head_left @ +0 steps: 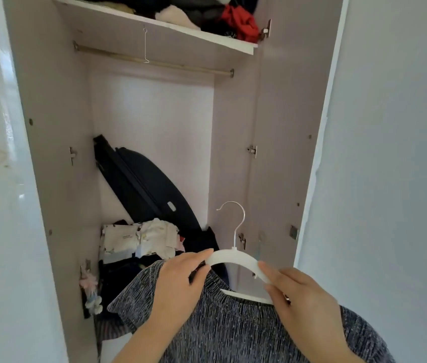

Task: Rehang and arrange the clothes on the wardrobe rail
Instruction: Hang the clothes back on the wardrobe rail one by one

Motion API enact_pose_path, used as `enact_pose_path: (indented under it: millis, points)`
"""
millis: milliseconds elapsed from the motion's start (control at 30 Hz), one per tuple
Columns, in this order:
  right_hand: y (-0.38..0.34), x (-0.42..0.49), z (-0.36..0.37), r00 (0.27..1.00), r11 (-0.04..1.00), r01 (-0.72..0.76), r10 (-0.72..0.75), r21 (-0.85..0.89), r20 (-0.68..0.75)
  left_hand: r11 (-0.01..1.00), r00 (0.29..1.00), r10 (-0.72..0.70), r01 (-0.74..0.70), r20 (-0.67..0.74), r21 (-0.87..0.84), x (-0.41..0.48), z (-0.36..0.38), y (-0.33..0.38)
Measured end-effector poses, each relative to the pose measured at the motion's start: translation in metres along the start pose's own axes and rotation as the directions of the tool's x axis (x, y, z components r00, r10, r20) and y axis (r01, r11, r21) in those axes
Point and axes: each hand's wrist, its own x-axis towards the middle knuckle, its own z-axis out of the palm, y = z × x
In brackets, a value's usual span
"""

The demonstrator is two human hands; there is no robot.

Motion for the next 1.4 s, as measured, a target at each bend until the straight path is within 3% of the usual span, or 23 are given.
enact_pose_path:
  millis: [433,767,867,1100,1400]
  points:
    - [0.069,0.201,0.154,0.993,0.995,0.101,-0.101,-0.001,-0.068,0.995,0.997,-0.07,0.068,0.027,0.07,0.191,0.05,-0.114]
    - [0.098,0.404,0.257,0.979,0.987,0.107,-0.126,-0.121,-0.158,0.978,0.987,0.132,-0.146,0.096,0.15,0.418,0.06,-0.22]
    - [0.111,0.461,0.273,0.979,0.986,0.069,-0.096,-0.151,-0.182,0.967,0.983,0.167,-0.178,0.076,0.183,0.479,0.062,-0.23]
    - [0.145,0.582,0.312,0.999,0.976,-0.032,0.028,-0.215,-0.022,0.953,0.98,0.195,-0.183,-0.027,0.243,0.583,0.07,-0.27]
    - [0.218,0.754,0.362,0.988,0.944,-0.066,0.018,-0.322,-0.152,0.915,0.96,0.191,-0.099,-0.205,0.391,0.706,0.078,-0.319]
